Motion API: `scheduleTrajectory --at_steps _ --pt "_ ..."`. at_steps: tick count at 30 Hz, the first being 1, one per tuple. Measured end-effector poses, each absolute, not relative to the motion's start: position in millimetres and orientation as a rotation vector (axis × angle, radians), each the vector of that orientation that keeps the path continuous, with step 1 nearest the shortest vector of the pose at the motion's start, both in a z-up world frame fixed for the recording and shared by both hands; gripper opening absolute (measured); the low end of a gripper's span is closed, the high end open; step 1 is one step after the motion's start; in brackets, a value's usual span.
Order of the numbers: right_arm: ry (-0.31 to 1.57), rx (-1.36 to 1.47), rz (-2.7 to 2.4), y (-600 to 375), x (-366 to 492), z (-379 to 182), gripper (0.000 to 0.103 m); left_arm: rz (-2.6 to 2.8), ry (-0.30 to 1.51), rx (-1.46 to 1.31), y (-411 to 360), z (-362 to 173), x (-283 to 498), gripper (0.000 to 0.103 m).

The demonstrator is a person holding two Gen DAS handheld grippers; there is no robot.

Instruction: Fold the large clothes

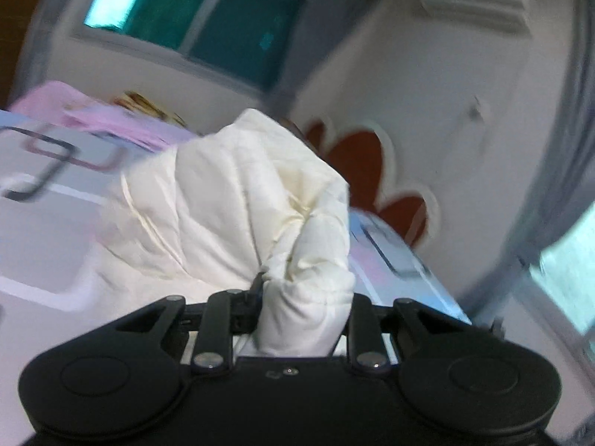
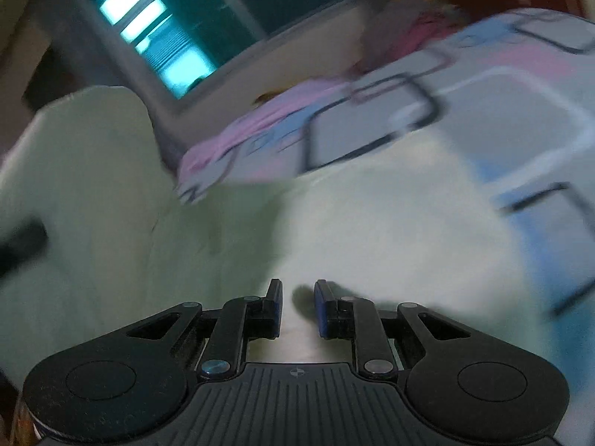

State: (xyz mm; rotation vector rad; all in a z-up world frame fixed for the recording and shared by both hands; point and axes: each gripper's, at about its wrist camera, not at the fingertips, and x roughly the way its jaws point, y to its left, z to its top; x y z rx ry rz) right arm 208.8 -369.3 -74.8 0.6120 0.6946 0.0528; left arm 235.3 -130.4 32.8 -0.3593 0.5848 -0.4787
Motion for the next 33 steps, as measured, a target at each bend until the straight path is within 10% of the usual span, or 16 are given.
scheduleTrajectory --at_steps 16,18,21,26,29,33 --pt "0.785 0.709 -0.306 -527 117 -114 0.020 -0.525 0.898 -0.267 -273 -77 283 0.035" --pt "0.784 0.710 -0.303 -524 112 -110 0.020 -0.525 0.902 -0.252 -281 -73 283 0.043" --pt "0.774 0.710 -0.291 -518 113 -104 0.020 -0.587 0.902 -0.276 -290 -62 276 0.087" --pt "0.732 0.710 -0.271 -512 115 -91 0.020 -0.706 0.890 -0.419 -272 -24 262 0.090" --pt "0.661 0.683 -0.266 -503 119 -73 0.075 -0.717 0.771 -0.523 -223 8 260 0.089" --pt "0.593 0.640 -0.160 -482 136 -44 0.075 -0.484 0.686 -0.447 -157 7 287 0.083"
